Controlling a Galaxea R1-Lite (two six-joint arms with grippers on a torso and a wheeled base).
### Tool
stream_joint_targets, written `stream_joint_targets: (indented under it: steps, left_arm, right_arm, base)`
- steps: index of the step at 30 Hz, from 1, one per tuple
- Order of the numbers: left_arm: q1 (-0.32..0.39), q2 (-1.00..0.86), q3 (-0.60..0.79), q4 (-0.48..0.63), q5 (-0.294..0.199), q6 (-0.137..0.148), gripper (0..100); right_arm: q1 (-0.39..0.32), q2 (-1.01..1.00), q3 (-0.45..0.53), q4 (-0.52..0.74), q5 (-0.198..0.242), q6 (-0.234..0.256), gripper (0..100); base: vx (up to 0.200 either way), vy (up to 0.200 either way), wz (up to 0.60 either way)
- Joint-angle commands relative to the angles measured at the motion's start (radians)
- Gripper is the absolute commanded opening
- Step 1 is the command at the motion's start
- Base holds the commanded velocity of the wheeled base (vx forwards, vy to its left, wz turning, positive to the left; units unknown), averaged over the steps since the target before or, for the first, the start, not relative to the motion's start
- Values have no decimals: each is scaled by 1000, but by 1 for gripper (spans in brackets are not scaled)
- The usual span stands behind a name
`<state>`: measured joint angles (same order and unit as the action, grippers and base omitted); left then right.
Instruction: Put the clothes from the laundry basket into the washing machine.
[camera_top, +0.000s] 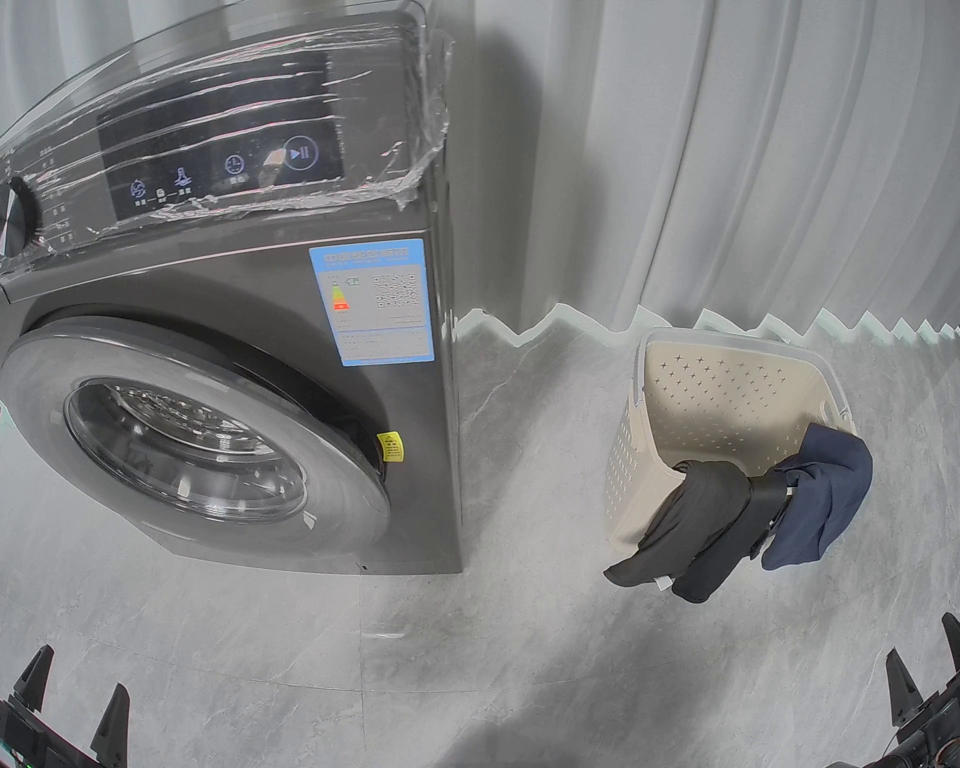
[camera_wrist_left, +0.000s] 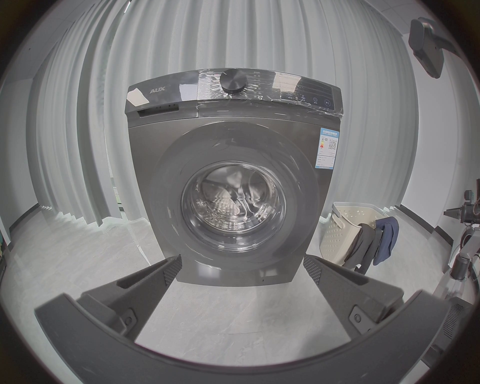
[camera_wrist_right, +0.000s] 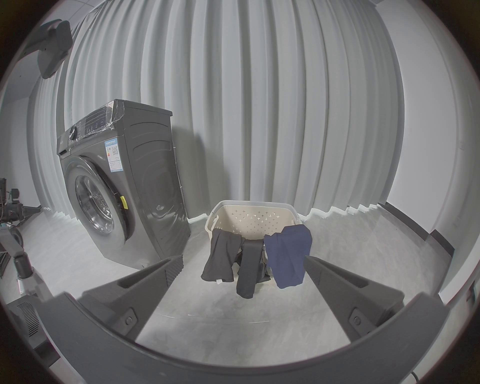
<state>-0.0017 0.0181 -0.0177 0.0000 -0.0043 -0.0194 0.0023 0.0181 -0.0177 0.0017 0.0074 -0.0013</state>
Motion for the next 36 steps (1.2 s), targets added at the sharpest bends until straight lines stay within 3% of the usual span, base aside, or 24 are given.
stream_joint_targets:
  steps: [1,10,16,36]
  left_arm:
    - [0,-18,16,0,0,-1,100]
    - [0,-18,16,0,0,-1,100]
    - [0,-18,16,0,0,-1,100]
    - [0,-18,16,0,0,-1,100]
  right_arm:
    - [1,-18,16,0,0,0,100]
    - [1,-18,18,0,0,0,100]
    - [1,-18,16,0,0,0,100]
    - [1,-18,16,0,0,0,100]
  base:
    - [0,0,0]
    - [-200,0,0]
    - [0,0,0]
    - [0,200,0]
